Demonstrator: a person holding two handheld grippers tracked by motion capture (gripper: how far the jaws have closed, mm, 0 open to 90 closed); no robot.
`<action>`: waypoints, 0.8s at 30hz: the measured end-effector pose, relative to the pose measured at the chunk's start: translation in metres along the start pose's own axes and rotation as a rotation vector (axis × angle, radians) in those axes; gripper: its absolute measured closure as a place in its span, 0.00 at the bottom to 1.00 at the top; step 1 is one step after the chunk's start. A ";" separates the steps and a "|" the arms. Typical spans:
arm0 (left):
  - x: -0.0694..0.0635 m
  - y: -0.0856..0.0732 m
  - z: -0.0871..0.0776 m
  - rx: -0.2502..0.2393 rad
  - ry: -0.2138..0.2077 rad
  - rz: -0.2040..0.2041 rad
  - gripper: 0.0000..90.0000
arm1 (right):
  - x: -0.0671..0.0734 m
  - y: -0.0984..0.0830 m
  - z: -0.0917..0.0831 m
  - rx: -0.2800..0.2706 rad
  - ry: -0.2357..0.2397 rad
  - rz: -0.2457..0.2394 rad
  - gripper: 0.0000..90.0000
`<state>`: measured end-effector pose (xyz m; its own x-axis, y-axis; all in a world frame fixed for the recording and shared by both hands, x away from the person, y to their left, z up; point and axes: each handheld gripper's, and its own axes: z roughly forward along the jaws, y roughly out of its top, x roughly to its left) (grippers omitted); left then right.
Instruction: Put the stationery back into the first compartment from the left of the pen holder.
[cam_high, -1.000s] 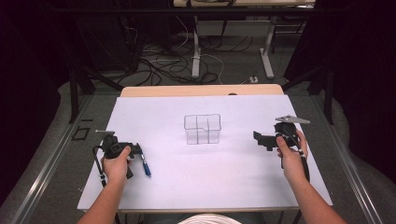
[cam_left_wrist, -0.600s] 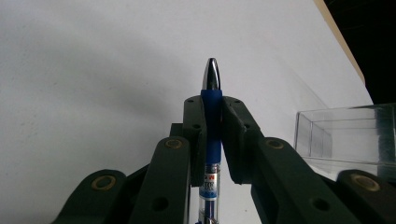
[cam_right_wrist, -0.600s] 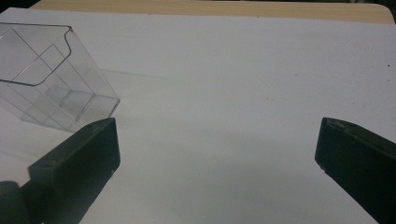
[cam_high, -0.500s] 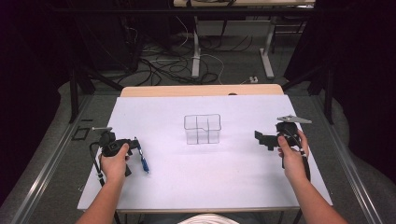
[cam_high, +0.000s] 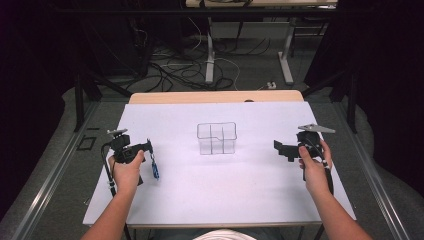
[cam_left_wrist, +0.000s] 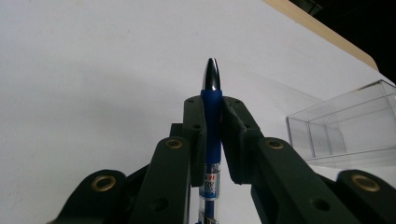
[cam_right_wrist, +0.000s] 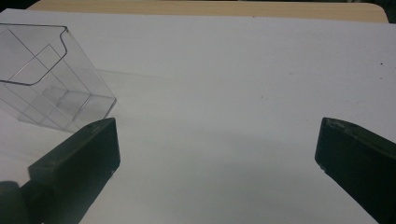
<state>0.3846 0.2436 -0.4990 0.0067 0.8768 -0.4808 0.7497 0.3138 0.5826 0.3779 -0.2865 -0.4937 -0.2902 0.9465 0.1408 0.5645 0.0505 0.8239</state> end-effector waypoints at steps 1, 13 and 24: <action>-0.004 0.000 0.000 -0.010 0.002 0.013 0.89 | 0.000 0.000 0.000 -0.001 0.001 -0.001 0.00; -0.040 0.007 0.001 -0.077 -0.013 0.159 0.89 | 0.001 0.000 -0.001 0.003 0.001 0.009 0.00; -0.072 0.019 -0.002 -0.121 -0.070 0.266 0.89 | 0.000 0.000 -0.001 0.003 0.003 0.010 0.00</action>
<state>0.3974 0.1875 -0.4520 0.2411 0.9082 -0.3421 0.6310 0.1211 0.7663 0.3771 -0.2865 -0.4932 -0.2869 0.9460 0.1506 0.5694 0.0420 0.8210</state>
